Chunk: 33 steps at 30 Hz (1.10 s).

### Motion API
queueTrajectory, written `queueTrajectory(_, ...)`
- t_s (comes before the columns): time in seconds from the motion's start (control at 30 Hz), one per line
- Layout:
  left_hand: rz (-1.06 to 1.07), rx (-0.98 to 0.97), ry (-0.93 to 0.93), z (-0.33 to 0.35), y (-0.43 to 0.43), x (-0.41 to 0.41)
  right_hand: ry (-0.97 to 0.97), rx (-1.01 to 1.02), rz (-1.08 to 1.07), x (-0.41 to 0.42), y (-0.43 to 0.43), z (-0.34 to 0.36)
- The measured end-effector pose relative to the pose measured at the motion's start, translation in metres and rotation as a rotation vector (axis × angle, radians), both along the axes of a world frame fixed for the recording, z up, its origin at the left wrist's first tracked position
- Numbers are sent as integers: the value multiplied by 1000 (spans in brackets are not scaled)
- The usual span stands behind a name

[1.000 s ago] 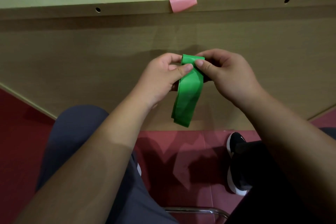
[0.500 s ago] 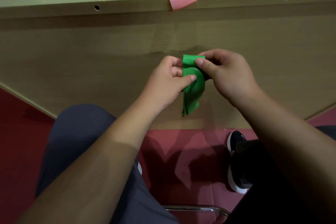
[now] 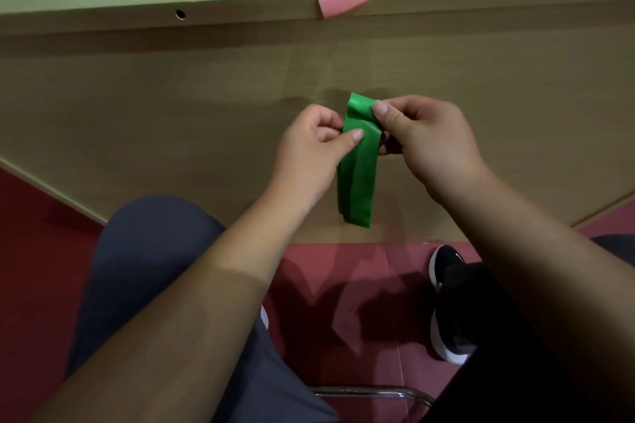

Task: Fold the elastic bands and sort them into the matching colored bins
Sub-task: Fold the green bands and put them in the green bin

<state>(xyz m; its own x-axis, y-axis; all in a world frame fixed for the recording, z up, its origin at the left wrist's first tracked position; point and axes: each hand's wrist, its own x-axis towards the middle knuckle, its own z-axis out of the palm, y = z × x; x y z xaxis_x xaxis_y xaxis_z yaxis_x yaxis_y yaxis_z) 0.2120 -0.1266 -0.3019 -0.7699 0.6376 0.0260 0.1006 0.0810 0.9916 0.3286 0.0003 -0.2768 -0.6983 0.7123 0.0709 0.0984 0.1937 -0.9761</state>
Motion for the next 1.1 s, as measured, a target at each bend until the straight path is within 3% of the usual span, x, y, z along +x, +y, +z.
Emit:
queueTrajectory(0.23,43,-3,-102,2,-1,0,18,13,3,-2,-1,0)
queueTrajectory(0.6,48,-83,-131,15,-7,-11,9,234,33,-3,-3,-2)
queueTrajectory(1.1,-22,-80,-172,21,-17,-10,52,260,23,-4,-9,-2)
